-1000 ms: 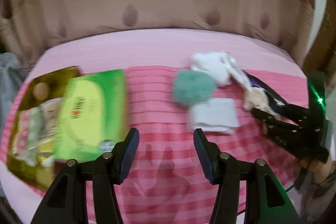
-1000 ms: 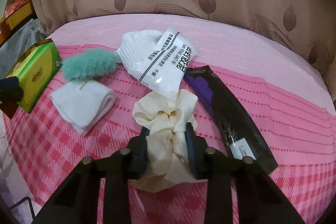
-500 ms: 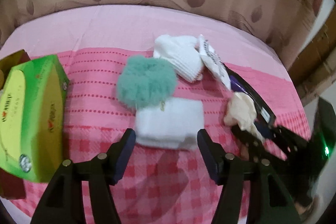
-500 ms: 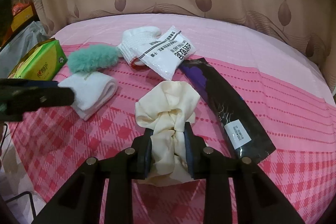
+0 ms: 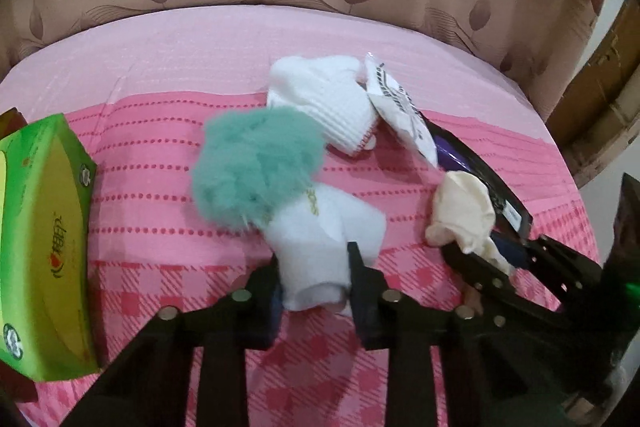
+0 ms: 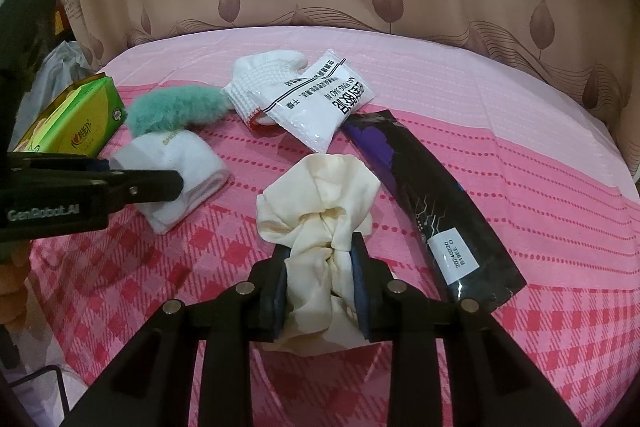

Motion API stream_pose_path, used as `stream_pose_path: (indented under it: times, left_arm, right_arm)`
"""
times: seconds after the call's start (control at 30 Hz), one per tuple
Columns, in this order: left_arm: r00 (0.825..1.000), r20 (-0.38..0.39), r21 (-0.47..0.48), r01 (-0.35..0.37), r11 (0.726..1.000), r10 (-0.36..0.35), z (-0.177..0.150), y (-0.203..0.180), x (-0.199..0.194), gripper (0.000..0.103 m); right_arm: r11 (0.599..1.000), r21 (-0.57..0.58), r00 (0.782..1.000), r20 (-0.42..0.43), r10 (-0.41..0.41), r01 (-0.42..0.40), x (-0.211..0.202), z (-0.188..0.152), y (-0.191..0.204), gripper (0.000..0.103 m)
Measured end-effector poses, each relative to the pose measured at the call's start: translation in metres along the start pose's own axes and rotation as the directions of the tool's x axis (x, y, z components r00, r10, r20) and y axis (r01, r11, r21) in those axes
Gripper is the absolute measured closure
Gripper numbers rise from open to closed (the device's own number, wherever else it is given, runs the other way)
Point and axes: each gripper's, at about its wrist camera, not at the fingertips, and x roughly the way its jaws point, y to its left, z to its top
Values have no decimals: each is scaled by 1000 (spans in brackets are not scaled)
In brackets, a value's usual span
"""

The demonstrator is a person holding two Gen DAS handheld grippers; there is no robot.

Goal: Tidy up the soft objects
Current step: 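Grasp the white folded cloth with the left gripper while the right holds the scrunchie, then carry the white cloth into the tin and open the left gripper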

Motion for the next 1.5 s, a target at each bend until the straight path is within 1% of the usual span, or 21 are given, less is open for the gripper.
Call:
stream_pose_path:
  times: [0.13, 0.47, 0.57, 0.67, 0.9, 1.1, 1.37, 1.5]
  left_arm:
    - [1000, -10, 25, 18, 1000, -18, -7, -4, -8, 80]
    - [999, 3, 75, 51, 996, -52, -36, 0, -50, 80]
    - [999, 9, 94, 40, 995, -41, -47, 3, -63, 81]
    - [1000, 21, 90, 21, 996, -23, -54, 9, -77, 80]
    - [996, 70, 46, -53, 998, 49, -53, 33, -103, 80]
    - [985, 114, -10, -130, 991, 131, -44, 63, -124, 80]
    - [958, 153, -98, -230, 968, 243, -33, 112, -151, 80]
    - [939, 168, -137, -280, 950, 301, -28, 138, -164, 80]
  right_arm:
    - [1000, 0, 1000, 0, -1, 1, 0, -1, 1, 76]
    - [1000, 1, 1000, 0, -1, 1, 0, -1, 0, 76]
    - [1000, 1, 1000, 0, -1, 1, 0, 0, 1, 76]
    - [1000, 1, 1000, -1, -1, 1, 0, 0, 0, 76]
    - [1000, -2, 1000, -1, -5, 5, 1, 0, 1, 76]
    - [1000, -3, 1000, -2, -7, 7, 0, 1, 1, 76]
    - [1000, -5, 1000, -3, -9, 9, 0, 0, 2, 76]
    - [1000, -6, 1000, -3, -11, 11, 0, 0, 3, 76]
